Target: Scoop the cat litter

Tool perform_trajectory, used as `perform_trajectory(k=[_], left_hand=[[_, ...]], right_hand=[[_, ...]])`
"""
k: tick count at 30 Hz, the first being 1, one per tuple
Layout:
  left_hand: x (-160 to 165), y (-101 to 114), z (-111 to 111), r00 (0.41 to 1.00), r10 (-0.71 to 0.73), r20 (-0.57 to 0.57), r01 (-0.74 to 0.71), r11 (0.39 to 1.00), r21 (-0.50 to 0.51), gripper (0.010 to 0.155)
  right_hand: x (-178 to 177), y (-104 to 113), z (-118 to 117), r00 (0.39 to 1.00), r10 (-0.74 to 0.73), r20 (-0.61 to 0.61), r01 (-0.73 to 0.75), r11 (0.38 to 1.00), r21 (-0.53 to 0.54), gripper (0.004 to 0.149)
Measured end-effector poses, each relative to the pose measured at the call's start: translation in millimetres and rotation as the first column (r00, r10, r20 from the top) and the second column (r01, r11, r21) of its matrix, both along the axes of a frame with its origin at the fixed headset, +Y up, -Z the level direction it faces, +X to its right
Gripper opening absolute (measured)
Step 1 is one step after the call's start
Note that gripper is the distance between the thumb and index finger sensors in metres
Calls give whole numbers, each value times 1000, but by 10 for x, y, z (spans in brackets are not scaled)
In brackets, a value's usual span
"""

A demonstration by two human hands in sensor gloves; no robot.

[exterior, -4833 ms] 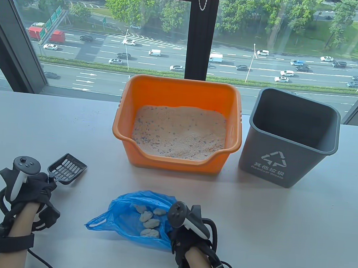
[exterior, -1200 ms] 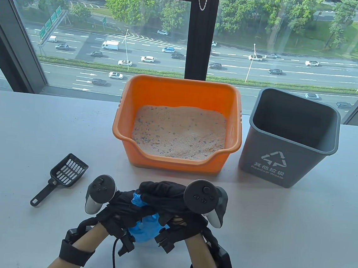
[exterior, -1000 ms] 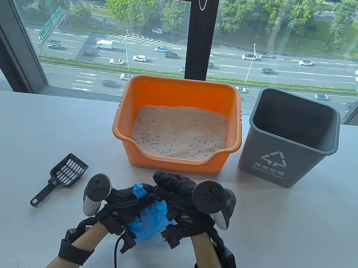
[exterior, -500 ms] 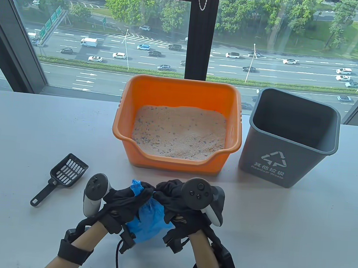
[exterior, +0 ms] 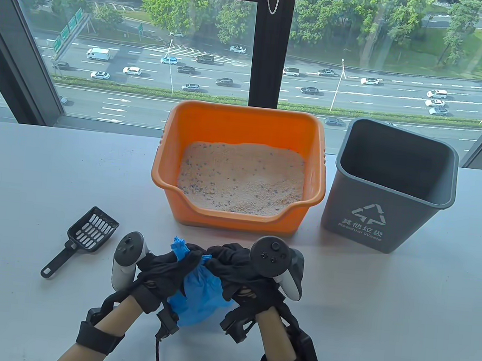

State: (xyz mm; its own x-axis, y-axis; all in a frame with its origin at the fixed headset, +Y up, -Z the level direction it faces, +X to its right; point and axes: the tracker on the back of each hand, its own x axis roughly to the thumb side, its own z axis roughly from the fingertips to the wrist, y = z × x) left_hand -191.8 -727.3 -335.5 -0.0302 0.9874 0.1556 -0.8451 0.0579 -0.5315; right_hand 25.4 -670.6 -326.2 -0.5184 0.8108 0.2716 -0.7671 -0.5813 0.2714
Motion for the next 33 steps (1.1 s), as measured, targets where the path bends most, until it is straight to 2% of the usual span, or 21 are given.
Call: perform_trajectory(k=[3, 7, 11, 14, 18, 22, 24, 25, 27, 29, 31, 33], left_hand=[[-1, 2, 0, 999, -4, 34, 4, 1000, -10, 43], [-10, 6, 1, 1000, -13, 24, 13, 1000, -11, 43], [-75, -22, 1, 988, 27, -153, -37, 998, -60, 41], [-82, 14, 2, 988, -65, -143, 58, 997, -50, 41], [-103, 87, 9, 975, -133, -179, 124, 990, -60, 40], [-139, 62, -1, 987, -91, -135, 71, 987, -147, 40], [-164, 37, -26, 994, -40, -104, 22, 985, -169, 42], [-196, 17, -38, 997, -11, -73, -4, 979, -203, 44], [-235, -1, -66, 999, -4, -39, -5, 975, -224, 48], [-275, -22, -97, 1000, -22, 6, 23, 972, -235, 45], [-307, -25, -118, 1000, -6, -7, 5, 970, -244, 39], [-341, -6, -117, 1000, -19, -13, 15, 974, -227, 39]], right_hand=[[1, 12, 7, 999, 41, 31, -43, 996, 76, 38], [-5, 9, 16, 998, 50, 31, -52, 996, 77, 38], [45, 99, 55, 996, 51, 77, -60, 991, 122, 37], [-35, 190, 137, 997, 54, 57, -63, 985, 161, 37], [-255, 309, 312, 984, 177, 23, -177, 948, 263, 37], [-468, 320, 444, 954, 299, 17, -288, 902, 322, 36], [-505, 310, 464, 954, 300, 8, -287, 902, 321, 36], [-530, 295, 453, 941, 327, -82, -298, 920, 253, 39], [-534, 282, 461, 920, 355, -167, -328, 929, 170, 42], [-516, 291, 444, 926, 338, -168, -307, 933, 186, 43], [-447, 320, 411, 950, 273, -153, -246, 954, 173, 40], [-321, 347, 354, 968, 236, -88, -217, 959, 181, 36]])
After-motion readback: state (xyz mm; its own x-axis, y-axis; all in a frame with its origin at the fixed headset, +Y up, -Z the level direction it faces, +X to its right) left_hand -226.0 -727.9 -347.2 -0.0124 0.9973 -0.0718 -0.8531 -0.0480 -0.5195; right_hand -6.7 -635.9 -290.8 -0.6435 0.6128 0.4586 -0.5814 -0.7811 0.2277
